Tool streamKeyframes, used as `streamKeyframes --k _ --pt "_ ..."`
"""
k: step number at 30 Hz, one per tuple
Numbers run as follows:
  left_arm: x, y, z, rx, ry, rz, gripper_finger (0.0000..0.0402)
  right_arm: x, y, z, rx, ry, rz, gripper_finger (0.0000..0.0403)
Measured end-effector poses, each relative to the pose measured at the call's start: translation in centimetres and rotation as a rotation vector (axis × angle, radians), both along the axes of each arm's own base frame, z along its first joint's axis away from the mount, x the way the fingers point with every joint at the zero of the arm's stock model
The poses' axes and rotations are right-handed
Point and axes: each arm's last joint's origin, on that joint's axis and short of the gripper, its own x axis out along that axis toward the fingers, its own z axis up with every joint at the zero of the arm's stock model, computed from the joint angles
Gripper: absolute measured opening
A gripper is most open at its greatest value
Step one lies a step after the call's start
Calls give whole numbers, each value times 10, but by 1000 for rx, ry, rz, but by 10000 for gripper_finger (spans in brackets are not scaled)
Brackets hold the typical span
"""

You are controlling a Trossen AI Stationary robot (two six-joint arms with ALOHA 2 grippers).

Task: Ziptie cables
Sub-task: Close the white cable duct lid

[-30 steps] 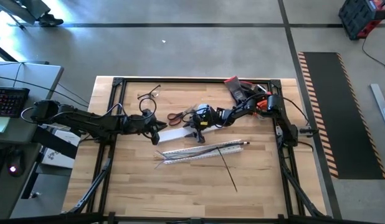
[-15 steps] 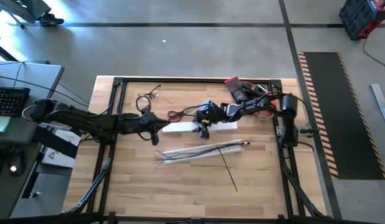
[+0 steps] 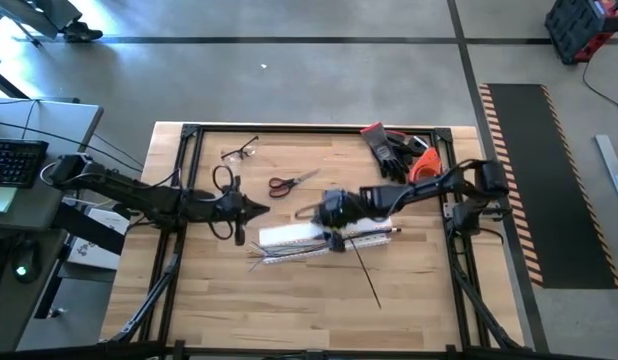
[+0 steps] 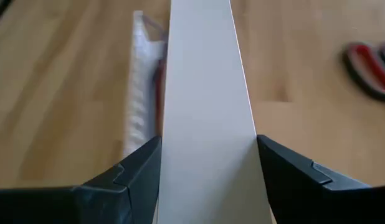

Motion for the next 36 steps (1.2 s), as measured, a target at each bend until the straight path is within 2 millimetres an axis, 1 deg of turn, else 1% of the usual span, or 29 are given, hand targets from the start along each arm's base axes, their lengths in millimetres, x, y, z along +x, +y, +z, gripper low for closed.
streamKeyframes --k 3,5,8,11,15,19,25,28,32,36 --pt "-1 -10 -2 -10 14 -51 0 -1 22 0 -17 -2 18 213" --pt "-2 -17 -4 -26 20 -82 0 -1 32 0 -43 -7 21 213" --pt "-2 -26 -6 -53 29 -112 0 -2 42 1 -85 -12 8 213" --pt "-1 -32 -12 -85 47 -131 0 -3 47 0 -113 -16 26 213" --pt "2 -41 -24 -139 104 -139 0 -4 48 -3 -128 1 55 213" --pt "7 -49 -35 -172 152 -154 0 -2 48 -11 -135 27 74 213" --pt "15 -55 -46 -191 165 -157 0 -1 46 -12 -136 24 87 213" --pt "17 -56 -48 -191 165 -157 0 1 44 -10 -118 -5 90 213" --pt "16 -56 -45 -198 148 -159 0 4 35 -5 -41 -42 104 213" --pt "15 -56 -42 -208 138 -176 0 2 29 -3 8 -23 115 213"
